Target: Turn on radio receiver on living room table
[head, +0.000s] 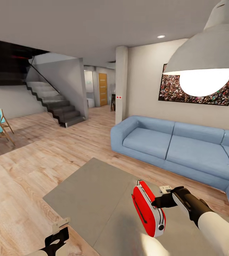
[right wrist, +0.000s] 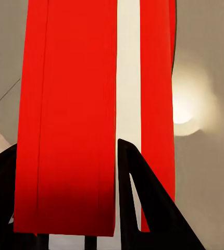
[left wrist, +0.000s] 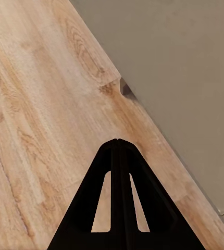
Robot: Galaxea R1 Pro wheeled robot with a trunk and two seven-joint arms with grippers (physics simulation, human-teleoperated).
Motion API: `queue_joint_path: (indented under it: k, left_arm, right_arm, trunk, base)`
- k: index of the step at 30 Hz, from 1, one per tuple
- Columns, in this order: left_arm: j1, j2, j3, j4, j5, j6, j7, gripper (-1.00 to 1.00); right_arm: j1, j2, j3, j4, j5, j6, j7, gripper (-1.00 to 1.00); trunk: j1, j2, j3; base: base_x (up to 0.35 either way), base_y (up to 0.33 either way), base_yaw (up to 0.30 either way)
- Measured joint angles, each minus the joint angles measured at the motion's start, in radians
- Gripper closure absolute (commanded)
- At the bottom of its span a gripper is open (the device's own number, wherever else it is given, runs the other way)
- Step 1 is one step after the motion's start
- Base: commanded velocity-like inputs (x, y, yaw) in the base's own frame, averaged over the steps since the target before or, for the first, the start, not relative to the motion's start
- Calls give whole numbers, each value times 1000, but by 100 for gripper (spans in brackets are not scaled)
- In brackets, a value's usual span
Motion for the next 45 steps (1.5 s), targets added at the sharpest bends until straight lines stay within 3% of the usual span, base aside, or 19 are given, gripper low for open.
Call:
queue_joint_path:
  k: [8, 21, 45]
  left_arm:
    - [0, 0, 0, 0, 0, 0, 0, 100]
    - [0, -1, 0, 2, 0, 0, 0, 100]
    - [0, -1, 0, 2, 0, 0, 0, 100]
  right_arm:
    - [0, 0, 0, 0, 0, 0, -1, 100]
    - [0, 0, 0, 0, 0, -1, -3, 100]
    - [0, 0, 0, 0, 13, -1, -14, 100]
  trunk:
    - [0, 0, 0]
    - [50, -91, -41]
    - [50, -91, -41]
  base:
    - [0, 0, 0]
    - [0, 0, 0]
    - [0, 0, 0]
